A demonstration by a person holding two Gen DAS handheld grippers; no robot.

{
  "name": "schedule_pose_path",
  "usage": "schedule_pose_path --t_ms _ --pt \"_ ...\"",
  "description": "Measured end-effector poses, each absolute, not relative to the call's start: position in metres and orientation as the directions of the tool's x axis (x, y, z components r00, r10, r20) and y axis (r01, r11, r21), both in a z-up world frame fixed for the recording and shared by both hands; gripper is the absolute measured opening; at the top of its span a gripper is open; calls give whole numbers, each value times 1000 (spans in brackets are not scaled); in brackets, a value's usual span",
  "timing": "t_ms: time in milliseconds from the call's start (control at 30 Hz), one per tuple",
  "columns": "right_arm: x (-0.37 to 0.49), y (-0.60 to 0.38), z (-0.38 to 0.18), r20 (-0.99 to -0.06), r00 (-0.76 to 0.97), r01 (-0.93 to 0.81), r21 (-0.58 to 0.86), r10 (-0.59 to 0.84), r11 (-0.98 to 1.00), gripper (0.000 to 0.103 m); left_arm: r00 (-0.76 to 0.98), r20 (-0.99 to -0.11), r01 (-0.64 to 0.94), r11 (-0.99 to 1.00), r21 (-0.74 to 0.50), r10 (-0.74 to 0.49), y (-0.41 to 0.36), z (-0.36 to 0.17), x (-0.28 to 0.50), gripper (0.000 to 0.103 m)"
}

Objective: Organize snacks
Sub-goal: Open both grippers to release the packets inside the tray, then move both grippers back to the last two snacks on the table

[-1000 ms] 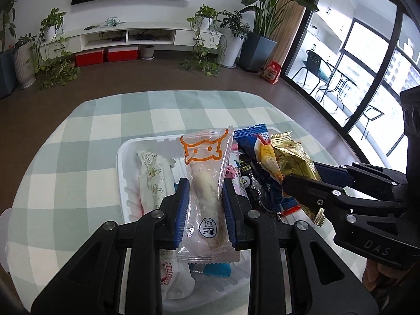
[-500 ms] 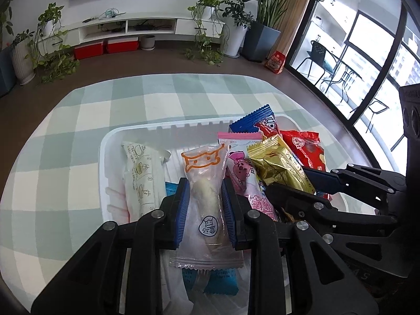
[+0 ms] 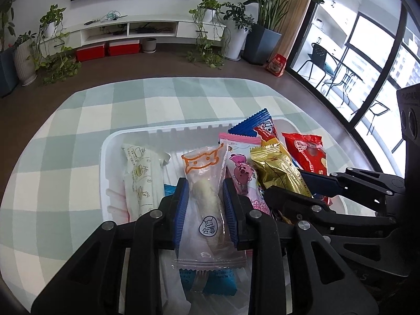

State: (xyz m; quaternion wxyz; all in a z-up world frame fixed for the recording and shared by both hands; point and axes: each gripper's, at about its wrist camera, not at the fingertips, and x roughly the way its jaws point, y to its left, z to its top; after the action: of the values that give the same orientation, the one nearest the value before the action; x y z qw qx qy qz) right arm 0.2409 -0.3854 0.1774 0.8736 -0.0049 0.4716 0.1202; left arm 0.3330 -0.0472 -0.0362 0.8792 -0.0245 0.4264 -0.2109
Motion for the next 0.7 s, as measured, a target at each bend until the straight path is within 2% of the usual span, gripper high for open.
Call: schedule_pose_path --t_ms 133,333,400,467,500,533,667,700 --pt "238 -385 181 -819 537 -217 98 202 971 45 557 -736 334 916 -224 -383 -43 -34 332 28" --pt "232 -383 189 -807 558 -226 75 192 971 46 572 -723 333 915 -227 -388 -41 -28 325 28" --pt "229 -384 192 -800 571 -224 65 185 972 49 576 -719 333 915 -228 -389 -41 -25 323 30" --pt "228 -386 195 -794 579 -220 63 183 973 52 584 -715 330 917 -224 -385 -40 -23 321 39" --pt "226 -388 196 -792 583 -218 63 182 974 52 590 -712 326 919 -223 -382 -39 -21 320 49" --pt "225 -390 198 -788 589 -213 62 179 975 53 595 -706 322 919 -228 -384 -38 -19 318 53" --pt "213 -406 213 -763 612 -192 112 208 975 68 609 -693 323 918 -228 -386 -36 -8 305 68" --pt "208 -411 219 -751 622 -192 132 224 973 70 613 -686 332 916 -226 -392 -36 -4 299 76"
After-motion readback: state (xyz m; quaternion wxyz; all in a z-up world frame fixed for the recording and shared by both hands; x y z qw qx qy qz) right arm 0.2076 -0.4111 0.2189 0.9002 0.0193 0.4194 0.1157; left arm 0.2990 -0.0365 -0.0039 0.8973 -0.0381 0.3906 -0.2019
